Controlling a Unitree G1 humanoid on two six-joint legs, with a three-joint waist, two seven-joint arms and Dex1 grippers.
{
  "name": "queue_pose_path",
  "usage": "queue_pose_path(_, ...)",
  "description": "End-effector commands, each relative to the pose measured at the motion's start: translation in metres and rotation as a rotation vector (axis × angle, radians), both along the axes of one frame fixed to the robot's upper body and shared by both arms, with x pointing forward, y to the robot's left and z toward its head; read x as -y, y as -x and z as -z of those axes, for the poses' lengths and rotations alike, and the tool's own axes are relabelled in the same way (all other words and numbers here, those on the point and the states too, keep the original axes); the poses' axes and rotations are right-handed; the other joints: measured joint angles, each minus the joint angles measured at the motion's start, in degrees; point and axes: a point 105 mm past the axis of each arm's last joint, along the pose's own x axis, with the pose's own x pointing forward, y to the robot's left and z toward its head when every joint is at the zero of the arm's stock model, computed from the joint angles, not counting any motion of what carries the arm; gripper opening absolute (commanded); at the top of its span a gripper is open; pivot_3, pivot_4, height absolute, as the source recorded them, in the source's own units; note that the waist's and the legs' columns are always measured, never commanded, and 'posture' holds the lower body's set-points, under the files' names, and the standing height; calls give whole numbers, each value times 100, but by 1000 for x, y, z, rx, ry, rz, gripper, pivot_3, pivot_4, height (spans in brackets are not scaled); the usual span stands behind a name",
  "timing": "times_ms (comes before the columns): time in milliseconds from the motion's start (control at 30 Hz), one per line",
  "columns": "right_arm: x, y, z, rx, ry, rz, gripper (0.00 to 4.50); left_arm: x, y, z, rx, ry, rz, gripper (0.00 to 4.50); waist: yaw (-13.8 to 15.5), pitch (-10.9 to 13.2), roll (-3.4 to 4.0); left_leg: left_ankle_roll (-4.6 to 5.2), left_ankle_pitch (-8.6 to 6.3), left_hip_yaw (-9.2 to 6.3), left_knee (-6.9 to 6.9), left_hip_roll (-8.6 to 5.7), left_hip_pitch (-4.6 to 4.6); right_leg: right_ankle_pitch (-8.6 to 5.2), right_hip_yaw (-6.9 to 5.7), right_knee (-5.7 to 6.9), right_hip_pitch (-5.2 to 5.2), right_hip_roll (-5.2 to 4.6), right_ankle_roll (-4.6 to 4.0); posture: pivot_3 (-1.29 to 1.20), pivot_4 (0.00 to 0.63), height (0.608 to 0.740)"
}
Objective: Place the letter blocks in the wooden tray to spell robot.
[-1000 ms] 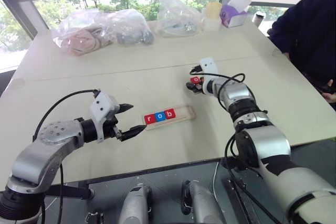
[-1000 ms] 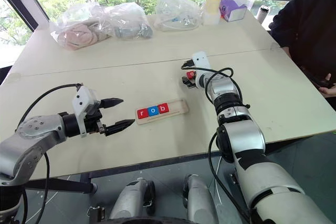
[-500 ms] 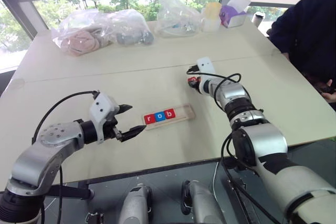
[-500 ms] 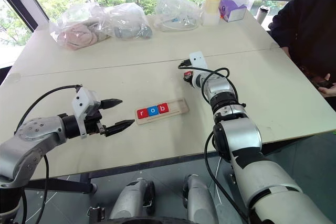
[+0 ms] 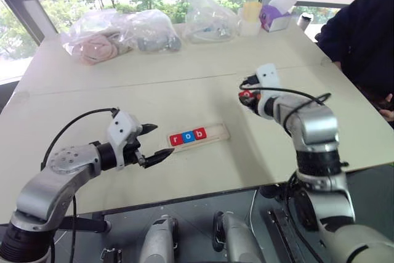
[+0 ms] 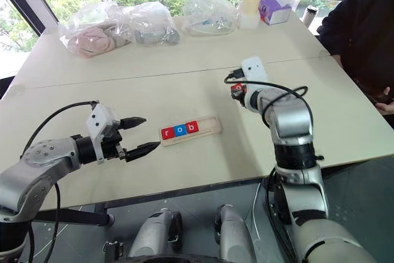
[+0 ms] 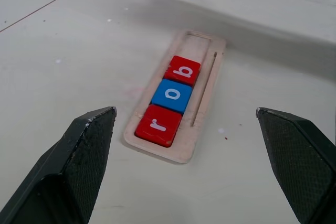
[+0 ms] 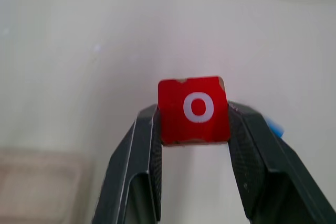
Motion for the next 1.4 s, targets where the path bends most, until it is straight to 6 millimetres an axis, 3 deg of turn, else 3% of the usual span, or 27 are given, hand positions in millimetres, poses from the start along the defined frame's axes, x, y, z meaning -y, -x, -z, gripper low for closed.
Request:
queue_pose_path(33,4,16,-12,23,-9,26,1157,3,0,-8,42,-5,27,4500,-12,0,0,-1,0,3,0,0,0,0,0,-1,-2,-1,-1,0,150,725)
queue_pose_path(200,14,31,5,-33,-12,78,1157,5,-1,-8,37,1,44,4500,-5,0,0,-3,-2,0,0,1,0,-8,-1,-6,-1,-2,-16,0,150,725)
queue_pose_path(333,5,39,18,-59,-23,36,1157,7,-2,-6,27,3,58,4500,-6,0,-1,-1,-1,1,-1,-2,-20,-8,-1,-9,-15,-4,-16,0,150,725)
queue_pose_path(467,-4,42,21,-67,-53,-4,1157,7,-5,-8,31,3,62,4500,-14,0,-1,0,0,0,-1,-3,-29,-8,-2,-9,-23,-2,-15,0,150,725)
queue_pose_path(767,-4,41,29,-73,-43,-15,1157,5,-3,-9,32,3,50,4500,-8,0,-1,1,0,-6,1,-8,-51,-8,-5,-9,-39,-4,-15,0,150,725)
queue_pose_path(900,-4,42,31,-77,-40,-22,1157,5,-3,-9,32,2,45,4500,-73,7,12,3,2,-111,1,-47,-59,-9,-108,-9,8,-46,23,0,150,725)
queue_pose_path(1033,-2,42,32,-78,-33,-19,1157,4,-2,-9,32,2,42,4500,-124,31,55,54,35,-610,-17,-331,-63,-116,-356,41,157,-183,121,0,150,725)
queue_pose_path(1133,1,42,36,-94,-30,-1,1157,5,-2,-9,32,3,42,4500,16,37,66,57,41,-604,-12,-335,-63,-128,-320,47,140,-175,115,0,150,725)
queue_pose_path(1400,16,42,40,-101,30,64,1157,5,-3,-9,34,4,42,4500,18,37,66,53,39,-538,-12,-332,-62,-128,-263,28,130,-177,107,0,150,725)
